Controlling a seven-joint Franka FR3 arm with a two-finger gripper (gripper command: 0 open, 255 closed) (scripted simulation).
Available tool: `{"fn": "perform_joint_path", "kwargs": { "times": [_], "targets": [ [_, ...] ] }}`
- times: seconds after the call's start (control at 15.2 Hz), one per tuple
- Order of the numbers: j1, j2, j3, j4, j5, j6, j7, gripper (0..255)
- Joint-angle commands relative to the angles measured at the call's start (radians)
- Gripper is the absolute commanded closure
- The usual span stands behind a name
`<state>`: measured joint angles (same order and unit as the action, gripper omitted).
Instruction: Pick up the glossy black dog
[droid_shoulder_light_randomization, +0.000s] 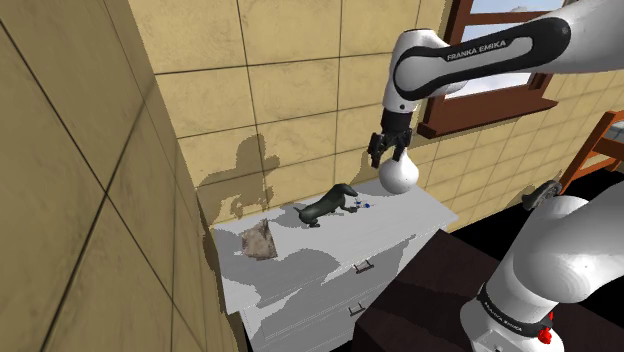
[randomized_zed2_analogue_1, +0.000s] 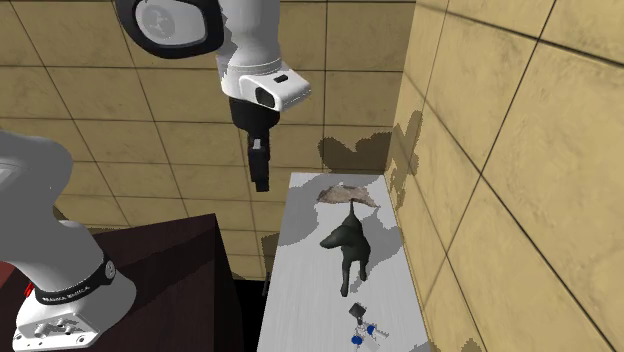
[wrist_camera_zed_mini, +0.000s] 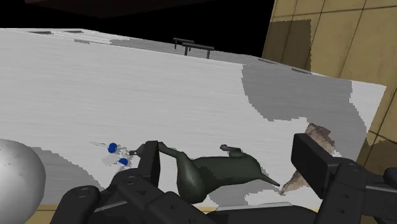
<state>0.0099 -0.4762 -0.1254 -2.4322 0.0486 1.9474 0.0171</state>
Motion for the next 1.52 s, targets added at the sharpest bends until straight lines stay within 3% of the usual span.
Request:
{"fn": "perform_joint_path", "kwargs": {
  "times": [0.0,0.53,0.99,1.45],
  "targets": [
    [0.006,0.057,-0.007,0.0,0.007,0.066,-0.02,0],
    [0.029,0.352,-0.043,0.079,0.068,0.301,-0.134,0],
    [0.029,0.621,-0.043,0.223,0.162,0.438,-0.247,0],
    [0.023,0.688,-0.032,0.204,0.197,0.521,-0.28,0]
  ]
}}
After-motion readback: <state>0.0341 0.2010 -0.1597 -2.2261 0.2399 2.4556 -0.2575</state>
